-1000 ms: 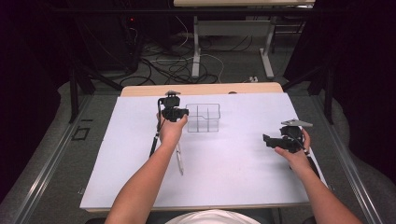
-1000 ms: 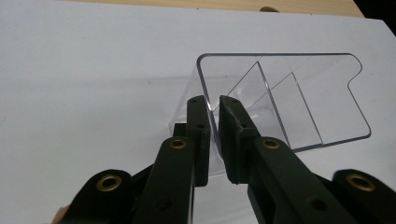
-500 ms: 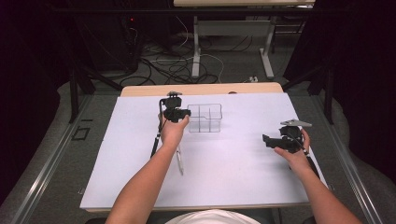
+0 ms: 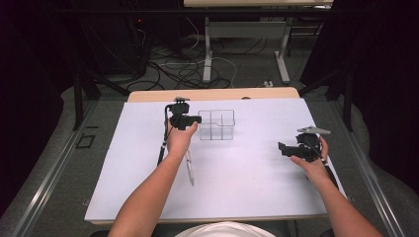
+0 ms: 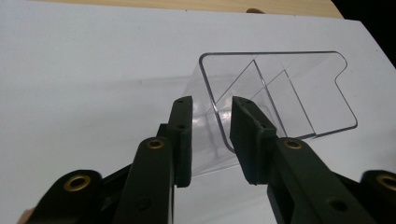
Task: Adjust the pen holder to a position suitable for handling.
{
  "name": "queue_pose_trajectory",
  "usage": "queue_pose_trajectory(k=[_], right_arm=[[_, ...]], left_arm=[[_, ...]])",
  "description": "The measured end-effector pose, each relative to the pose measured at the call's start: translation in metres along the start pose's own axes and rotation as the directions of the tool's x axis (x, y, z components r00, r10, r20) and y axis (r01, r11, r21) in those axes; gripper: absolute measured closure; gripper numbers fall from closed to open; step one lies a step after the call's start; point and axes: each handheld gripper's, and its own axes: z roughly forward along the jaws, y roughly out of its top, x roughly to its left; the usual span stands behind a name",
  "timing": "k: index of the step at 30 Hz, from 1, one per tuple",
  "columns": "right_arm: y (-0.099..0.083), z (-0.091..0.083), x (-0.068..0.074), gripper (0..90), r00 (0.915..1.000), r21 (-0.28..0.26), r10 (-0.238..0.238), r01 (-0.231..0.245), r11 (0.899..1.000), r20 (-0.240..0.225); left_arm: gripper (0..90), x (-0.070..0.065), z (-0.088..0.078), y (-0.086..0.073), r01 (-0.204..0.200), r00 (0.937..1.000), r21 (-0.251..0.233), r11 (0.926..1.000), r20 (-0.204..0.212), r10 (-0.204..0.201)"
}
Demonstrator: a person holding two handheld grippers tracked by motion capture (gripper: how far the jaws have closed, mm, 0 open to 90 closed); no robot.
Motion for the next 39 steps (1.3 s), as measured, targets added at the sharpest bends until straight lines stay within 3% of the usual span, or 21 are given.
queue_pose_trajectory(k=[18, 20, 26, 32, 36, 39], right_arm=[[0.000, 0.000, 0.001, 9.3, 1.0000, -0.001, 0.004, -0.004, 1.000, 0.004], [0.000, 0.000, 0.000, 9.3, 1.0000, -0.002, 0.001, -0.001, 1.000, 0.005], [0.000, 0.000, 0.000, 9.3, 1.0000, -0.002, 0.002, -0.002, 1.000, 0.006], [0.000, 0.002, 0.002, 9.3, 1.0000, 0.002, 0.003, -0.003, 1.000, 0.005], [0.000, 0.002, 0.002, 9.3, 1.0000, 0.006, 0.002, -0.002, 1.000, 0.008], [0.000, 0.002, 0.002, 9.3, 1.0000, 0.008, -0.003, 0.003, 1.000, 0.007]], left_arm=[[52.4, 0.015, -0.026, -0.015, 0.023, 0.9957, -0.015, 0.9996, 0.090, -0.021], [49.6, 0.016, -0.028, -0.017, 0.007, 0.9965, -0.021, 0.9998, 0.083, -0.005], [39.9, 0.020, -0.034, -0.024, 0.034, 0.9912, -0.002, 0.9994, 0.128, -0.034], [30.7, 0.020, -0.037, -0.029, 0.031, 0.9937, 0.004, 0.9995, 0.107, -0.032], [27.8, 0.022, -0.038, -0.034, 0.055, 0.9922, 0.021, 0.9983, 0.111, -0.057], [27.0, 0.022, -0.039, -0.039, 0.046, 0.9935, 0.022, 0.9987, 0.103, -0.048]])
